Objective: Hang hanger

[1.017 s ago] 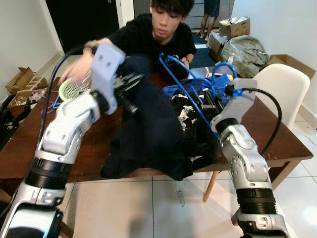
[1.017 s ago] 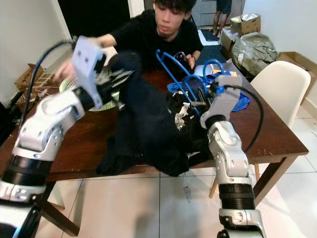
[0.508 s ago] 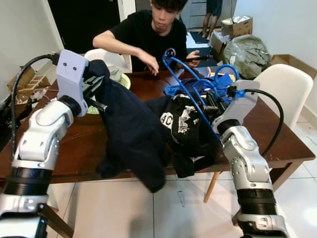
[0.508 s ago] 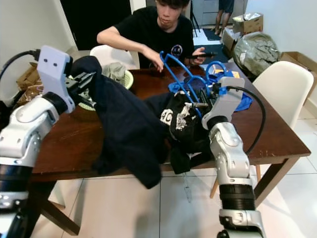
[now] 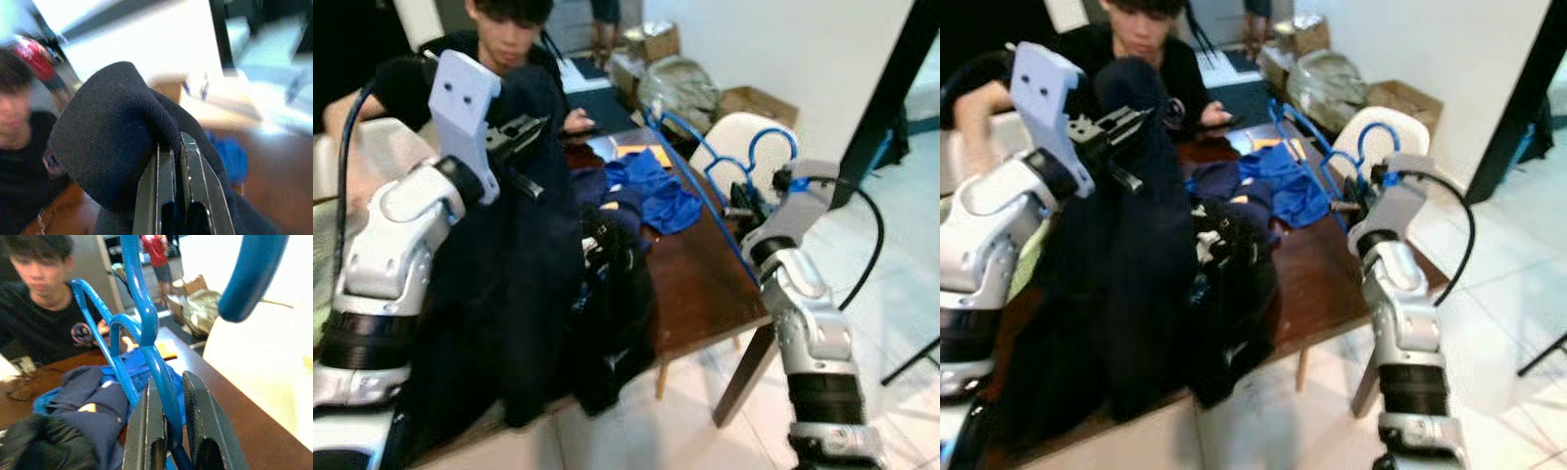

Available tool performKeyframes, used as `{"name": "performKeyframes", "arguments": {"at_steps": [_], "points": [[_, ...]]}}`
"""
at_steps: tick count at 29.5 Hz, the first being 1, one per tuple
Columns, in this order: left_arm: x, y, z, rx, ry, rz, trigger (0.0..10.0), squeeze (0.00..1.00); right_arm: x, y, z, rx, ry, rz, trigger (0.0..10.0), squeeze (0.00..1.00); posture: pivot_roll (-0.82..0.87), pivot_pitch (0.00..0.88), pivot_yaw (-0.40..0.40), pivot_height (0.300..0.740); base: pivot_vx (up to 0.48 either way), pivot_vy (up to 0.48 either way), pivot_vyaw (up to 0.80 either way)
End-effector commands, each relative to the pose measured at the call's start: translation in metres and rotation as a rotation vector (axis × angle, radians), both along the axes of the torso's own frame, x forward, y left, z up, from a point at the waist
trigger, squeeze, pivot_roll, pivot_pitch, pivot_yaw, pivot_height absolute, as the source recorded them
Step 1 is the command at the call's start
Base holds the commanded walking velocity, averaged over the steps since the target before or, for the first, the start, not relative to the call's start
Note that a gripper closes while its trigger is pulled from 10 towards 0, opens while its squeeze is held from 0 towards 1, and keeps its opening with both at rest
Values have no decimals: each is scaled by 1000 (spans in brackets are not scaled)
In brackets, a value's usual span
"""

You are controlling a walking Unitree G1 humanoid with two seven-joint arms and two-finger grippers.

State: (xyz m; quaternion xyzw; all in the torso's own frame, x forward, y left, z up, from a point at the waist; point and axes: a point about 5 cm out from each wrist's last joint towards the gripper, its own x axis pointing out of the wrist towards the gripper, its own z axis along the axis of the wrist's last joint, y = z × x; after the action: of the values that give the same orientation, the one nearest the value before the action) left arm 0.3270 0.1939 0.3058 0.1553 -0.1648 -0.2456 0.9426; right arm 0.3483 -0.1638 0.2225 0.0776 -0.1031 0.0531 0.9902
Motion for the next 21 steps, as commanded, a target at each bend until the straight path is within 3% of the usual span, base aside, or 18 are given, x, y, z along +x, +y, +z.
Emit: {"name": "performKeyframes", "arguments": {"at_steps": [1, 5, 6, 7, 8, 11, 12, 14, 16, 17, 18, 20, 21], "points": [[-6, -3, 7, 22, -18, -43, 10000, 0, -2, -7, -2, 0, 1, -25, 10000, 0, 15, 29, 54, 740, 0, 0, 0], [-11, 6, 7, 71, 0, -41, 10000, 0, -2, -7, -2, 0, 2, -26, 10000, 0, 22, 35, 54, 740, 0, 0, 0], [-18, 12, 4, 139, 34, -69, 10000, 0, -2, -7, -3, 0, 4, -25, 10000, 0, 28, 38, 53, 740, 0, 0, 0], [-18, 12, 4, 139, 34, -69, 10000, 0, -2, -7, -3, 0, 4, -25, 10000, 0, 28, 38, 53, 740, 0, 0, 0], [-27, 15, -1, 221, 77, -122, 10000, 0, -2, -6, -4, -1, 7, -24, 10000, 0, 28, 38, 53, 740, 0, 0, 0], [-33, 16, -5, 275, 110, -161, 10000, 0, -2, -6, -4, -2, 10, -22, 10000, 0, 33, 39, 51, 740, 0, 0, 0], [-38, 16, -11, 342, 145, -197, 10000, 0, -2, -5, -5, -3, 12, -20, 10000, 0, 33, 39, 51, 740, 0, 0, 0], [-38, 16, -11, 342, 145, -197, 10000, 0, -2, -5, -5, -3, 12, -20, 10000, 0, 33, 39, 51, 740, 0, 0, 0], [-34, 32, -28, 563, 208, -97, 10000, 0, -2, -5, -7, -12, 25, -17, 10000, 0, 33, 41, 49, 740, 0, 0, 0], [-34, 32, -28, 563, 208, -97, 10000, 0, -2, -5, -7, -12, 25, -17, 10000, 0, 33, 41, 49, 740, 0, 0, 0], [-30, 39, -35, 655, 223, -48, 10000, 0, -2, -6, -8, -17, 31, -16, 10000, 0, 32, 44, 48, 740, 0, 0, 0], [-29, 42, -38, 704, 227, -23, 10000, 0, -2, -6, -9, -21, 35, -17, 10000, 0, 31, 45, 47, 740, 0, 0, 0], [-27, 35, -40, 699, 206, -44, 10000, 0, -2, -7, -10, -24, 38, -18, 10000, 0, 30, 45, 47, 740, 0, 0, 0]]}}
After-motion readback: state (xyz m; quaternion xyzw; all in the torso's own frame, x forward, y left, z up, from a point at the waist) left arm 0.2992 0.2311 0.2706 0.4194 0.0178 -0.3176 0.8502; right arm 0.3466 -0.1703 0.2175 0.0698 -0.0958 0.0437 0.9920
